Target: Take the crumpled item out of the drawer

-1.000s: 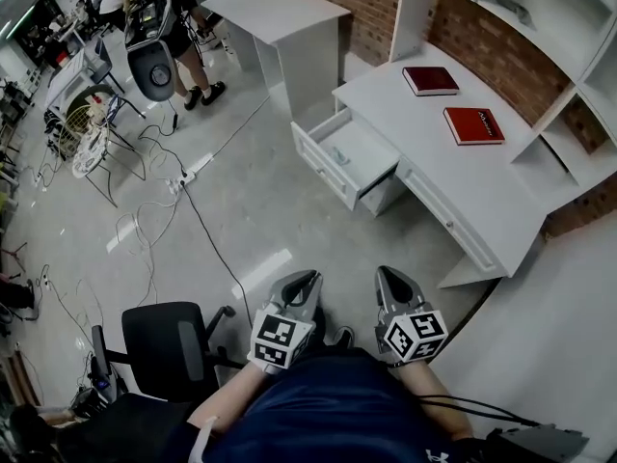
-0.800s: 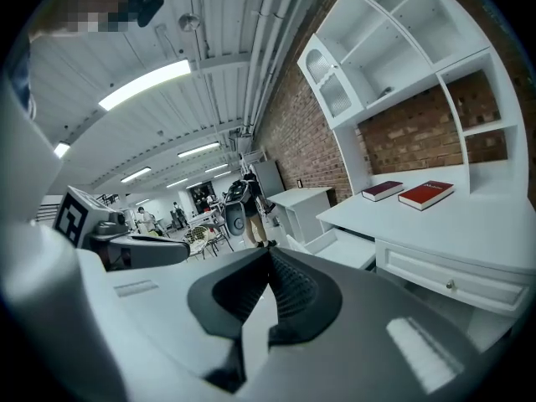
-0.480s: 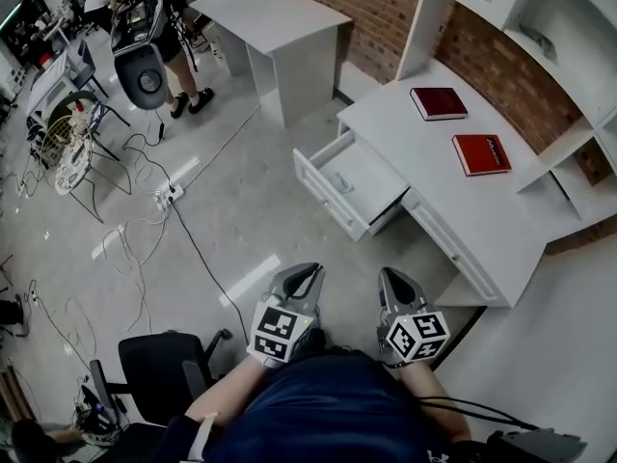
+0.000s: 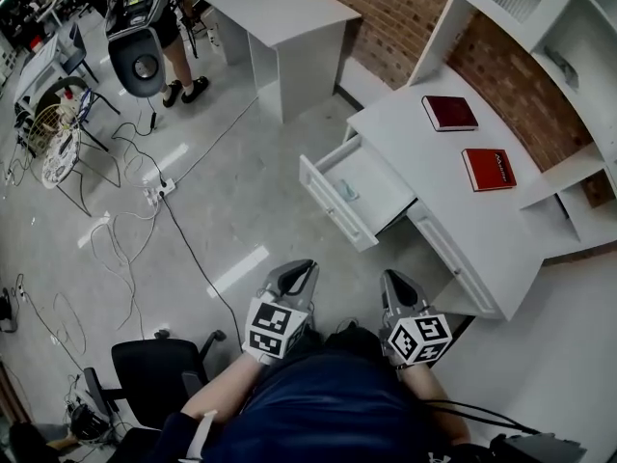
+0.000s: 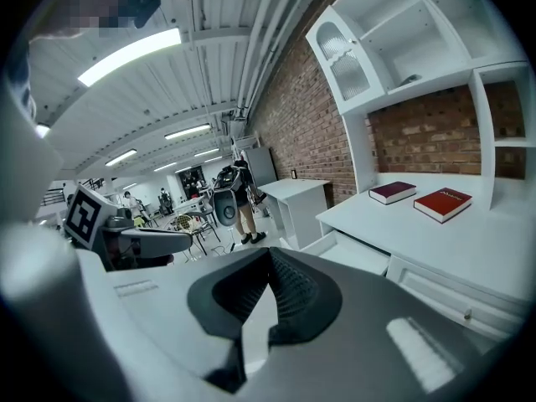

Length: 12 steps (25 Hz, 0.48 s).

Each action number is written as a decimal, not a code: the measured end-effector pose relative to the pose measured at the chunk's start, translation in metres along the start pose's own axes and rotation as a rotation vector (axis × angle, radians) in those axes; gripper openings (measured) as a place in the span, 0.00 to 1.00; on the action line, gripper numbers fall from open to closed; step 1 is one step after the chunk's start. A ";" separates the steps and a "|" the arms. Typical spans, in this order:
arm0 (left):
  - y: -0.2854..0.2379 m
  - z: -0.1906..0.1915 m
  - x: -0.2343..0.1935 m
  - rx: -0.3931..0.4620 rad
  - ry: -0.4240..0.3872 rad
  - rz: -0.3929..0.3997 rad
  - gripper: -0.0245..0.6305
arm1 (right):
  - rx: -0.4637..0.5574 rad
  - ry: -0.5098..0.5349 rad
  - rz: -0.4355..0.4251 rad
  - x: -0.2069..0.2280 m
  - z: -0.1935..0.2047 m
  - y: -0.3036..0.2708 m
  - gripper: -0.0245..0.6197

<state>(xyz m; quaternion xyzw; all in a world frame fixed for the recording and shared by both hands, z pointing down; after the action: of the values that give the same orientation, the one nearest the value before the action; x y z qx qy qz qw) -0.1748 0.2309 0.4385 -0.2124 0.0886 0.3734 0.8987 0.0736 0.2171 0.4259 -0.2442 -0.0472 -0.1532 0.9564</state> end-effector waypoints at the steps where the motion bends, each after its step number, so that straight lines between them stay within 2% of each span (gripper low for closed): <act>1: -0.002 0.000 -0.004 0.000 0.006 -0.003 0.08 | -0.002 0.002 -0.001 0.000 -0.002 -0.004 0.04; 7: -0.018 -0.007 -0.021 -0.013 0.033 -0.029 0.08 | -0.039 -0.016 -0.022 0.010 -0.004 -0.030 0.04; 12: -0.038 -0.021 -0.036 -0.033 0.026 -0.084 0.08 | -0.025 -0.030 -0.077 0.024 -0.019 -0.070 0.04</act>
<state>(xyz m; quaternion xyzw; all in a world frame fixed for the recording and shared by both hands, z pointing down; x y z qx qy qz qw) -0.1735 0.1752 0.4434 -0.2356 0.0853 0.3341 0.9086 0.0742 0.1427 0.4446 -0.2564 -0.0693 -0.1868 0.9458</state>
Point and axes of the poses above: the fingertips, and each gripper's own axes: y backward along the fingers, x to its right, z out of its underside, the point moved 9 cm from there along y, backward along the fingers, and after that the axes turned 15 degrees about z, right-handed, at the moved point
